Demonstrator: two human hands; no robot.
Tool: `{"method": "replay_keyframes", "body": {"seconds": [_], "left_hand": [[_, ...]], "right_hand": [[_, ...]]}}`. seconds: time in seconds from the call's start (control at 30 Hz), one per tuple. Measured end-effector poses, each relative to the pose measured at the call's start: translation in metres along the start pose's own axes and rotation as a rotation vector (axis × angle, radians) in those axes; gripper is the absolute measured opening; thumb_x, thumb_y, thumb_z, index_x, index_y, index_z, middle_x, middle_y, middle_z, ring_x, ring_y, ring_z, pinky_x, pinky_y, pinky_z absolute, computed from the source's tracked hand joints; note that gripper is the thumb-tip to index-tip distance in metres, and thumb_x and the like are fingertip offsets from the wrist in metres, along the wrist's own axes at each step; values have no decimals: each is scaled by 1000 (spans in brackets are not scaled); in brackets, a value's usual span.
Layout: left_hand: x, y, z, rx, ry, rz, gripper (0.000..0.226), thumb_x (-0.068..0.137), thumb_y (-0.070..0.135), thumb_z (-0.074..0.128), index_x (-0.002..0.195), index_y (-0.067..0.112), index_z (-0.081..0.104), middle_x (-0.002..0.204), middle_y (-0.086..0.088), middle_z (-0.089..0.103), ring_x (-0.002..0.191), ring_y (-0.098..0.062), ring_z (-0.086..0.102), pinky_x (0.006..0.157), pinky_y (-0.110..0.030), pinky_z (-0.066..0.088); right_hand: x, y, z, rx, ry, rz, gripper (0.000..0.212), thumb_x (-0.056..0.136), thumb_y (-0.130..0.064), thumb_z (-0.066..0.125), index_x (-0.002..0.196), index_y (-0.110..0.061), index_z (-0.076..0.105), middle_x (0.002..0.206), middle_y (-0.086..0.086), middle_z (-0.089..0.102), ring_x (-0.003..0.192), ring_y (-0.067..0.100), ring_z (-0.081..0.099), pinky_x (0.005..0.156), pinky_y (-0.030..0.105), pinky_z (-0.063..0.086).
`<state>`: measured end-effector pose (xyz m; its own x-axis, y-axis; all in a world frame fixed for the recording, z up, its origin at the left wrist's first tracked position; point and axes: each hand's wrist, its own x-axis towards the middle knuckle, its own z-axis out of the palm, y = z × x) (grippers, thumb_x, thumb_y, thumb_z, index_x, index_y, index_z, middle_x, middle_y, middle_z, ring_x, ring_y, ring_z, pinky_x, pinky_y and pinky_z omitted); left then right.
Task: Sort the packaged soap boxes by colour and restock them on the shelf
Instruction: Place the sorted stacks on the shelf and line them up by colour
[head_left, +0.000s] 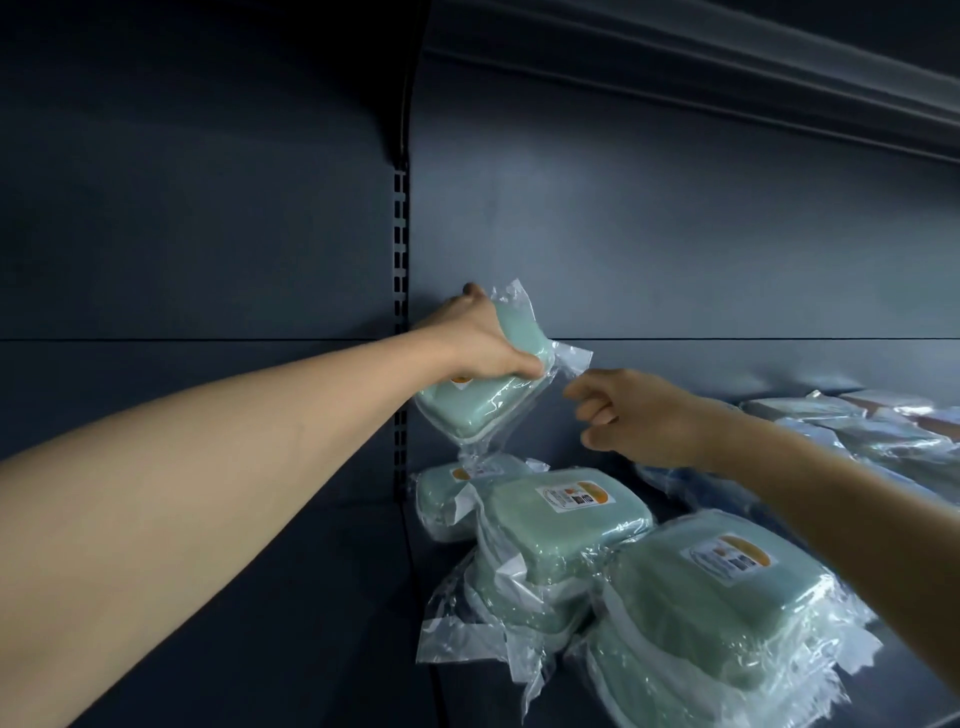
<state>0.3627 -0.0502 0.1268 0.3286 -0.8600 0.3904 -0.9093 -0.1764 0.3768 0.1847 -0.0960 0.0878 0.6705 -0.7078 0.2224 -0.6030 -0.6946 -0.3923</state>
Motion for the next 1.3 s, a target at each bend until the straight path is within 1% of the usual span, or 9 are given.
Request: {"method": "replay_keyframes", "body": {"seconds": [0.07,0.17,0.37,0.57,0.77,0.93,1.03,1.2,1.3], "left_hand": [[0,-1,4,62,-53,27,107,60,54,77,137,4,22,109,-4,54,74,-15,58,51,-23,42],[1,-3,15,153,-189,104,88,63,52,79,125,8,34,100,-2,54,74,-15,56,47,-25,38],[5,-17,57,185,-409,185,67,73,50,75,128,17,52,124,-1,57,108,-21,55,87,-29,46],[-3,-44,54,-145,-478,73,87,74,52,73,146,22,35,145,-3,42,126,-18,47,107,-29,35],[-21,-76,52,-55,-511,10,90,73,29,81,146,25,27,130,0,52,112,-17,53,94,-28,45],[-23,-74,71,-20,-381,15,77,84,18,67,146,31,25,131,-6,49,113,-25,52,97,-37,46],[-27,-71,67,-41,-374,-8,86,83,33,71,150,29,17,146,-11,35,128,-27,43,103,-33,40],[-50,-49,29,-230,-75,74,53,82,48,66,126,22,51,132,0,53,120,-16,51,103,-33,40],[-76,-23,20,-351,-244,201,35,83,40,69,111,22,59,105,7,64,98,-11,62,91,-29,47]], "right_hand": [[-9,9,-3,-64,43,-1,31,85,-13,63,114,-21,54,88,-11,54,87,12,52,83,21,42],[-18,15,-9,-94,67,25,38,85,-18,66,122,-17,55,113,-1,59,104,15,57,93,25,45],[-24,29,-11,-67,83,57,40,83,-22,68,121,-21,55,113,-4,59,104,13,58,93,25,45],[-32,41,-8,-56,113,58,38,82,-17,69,118,-21,58,107,-2,63,98,12,60,88,22,44],[-41,41,-10,-15,101,16,30,89,-7,56,114,-24,60,111,-2,65,106,13,60,101,34,44],[-49,33,-3,-52,55,-16,29,92,-14,55,120,-24,59,112,-6,64,105,8,58,94,19,39],[-58,32,-5,-56,59,-30,27,92,-19,57,119,-25,60,111,-7,64,105,8,58,91,18,40],[-79,30,-19,16,56,-32,22,87,-23,63,104,-35,59,110,-10,65,105,6,59,100,27,43],[-94,28,-23,33,-5,-42,29,81,-36,66,109,-35,59,113,-13,63,107,1,57,101,27,43]]}}
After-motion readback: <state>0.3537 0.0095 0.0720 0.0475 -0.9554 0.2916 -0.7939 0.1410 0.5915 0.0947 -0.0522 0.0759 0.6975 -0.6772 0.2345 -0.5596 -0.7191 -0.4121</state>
